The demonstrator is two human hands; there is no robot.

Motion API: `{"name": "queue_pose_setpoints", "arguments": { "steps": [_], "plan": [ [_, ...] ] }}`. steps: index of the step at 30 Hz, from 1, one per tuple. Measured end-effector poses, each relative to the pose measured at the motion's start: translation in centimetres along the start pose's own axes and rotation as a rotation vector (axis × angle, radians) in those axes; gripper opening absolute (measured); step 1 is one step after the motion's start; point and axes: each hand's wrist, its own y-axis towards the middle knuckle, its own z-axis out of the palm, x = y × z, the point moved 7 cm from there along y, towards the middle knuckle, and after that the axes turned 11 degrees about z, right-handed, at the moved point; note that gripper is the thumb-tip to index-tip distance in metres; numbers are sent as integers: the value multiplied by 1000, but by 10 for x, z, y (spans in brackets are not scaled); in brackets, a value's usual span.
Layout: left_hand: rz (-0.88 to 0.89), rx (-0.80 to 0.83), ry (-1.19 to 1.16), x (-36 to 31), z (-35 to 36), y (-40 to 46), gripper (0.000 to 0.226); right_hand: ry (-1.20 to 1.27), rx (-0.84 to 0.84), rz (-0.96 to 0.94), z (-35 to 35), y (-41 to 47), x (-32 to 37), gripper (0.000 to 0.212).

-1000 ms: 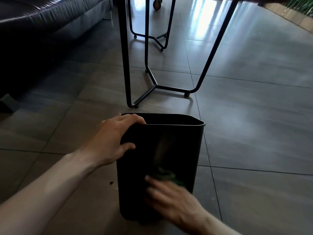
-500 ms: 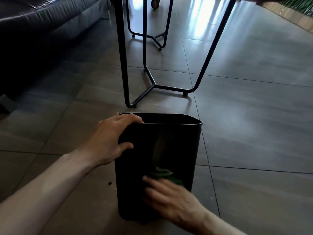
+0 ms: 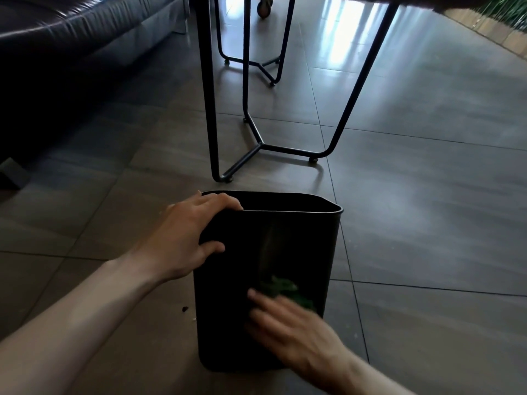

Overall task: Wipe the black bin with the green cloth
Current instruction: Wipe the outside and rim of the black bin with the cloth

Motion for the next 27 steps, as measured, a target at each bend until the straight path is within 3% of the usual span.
{"name": "queue_pose_setpoints", "arguments": {
  "steps": [5, 7, 12, 14, 17, 20, 27],
  "plan": [
    [42, -32, 6, -1, -1, -1, 64, 74, -243, 405, -50, 73, -71, 37],
    [46, -35, 8, -1, -1, 0, 63, 44, -226, 355, -40, 64, -57, 33],
    [32, -11, -3, 0, 1, 0, 66, 25, 13, -35, 4, -3, 15, 27],
    [36, -7, -3, 0, 1, 0, 67, 25, -9, -12, -5, 7, 4, 29],
    [53, -19, 3, -1, 0, 0, 64, 66, -184, 250, -38, 50, -41, 29],
    [62, -23, 9, -3, -1, 0, 61, 67, -227, 405, -45, 71, -62, 35],
    [41, -11, 8, -6, -3, 1, 65, 15, -33, 33, -10, 15, 1, 31]
  ]
}}
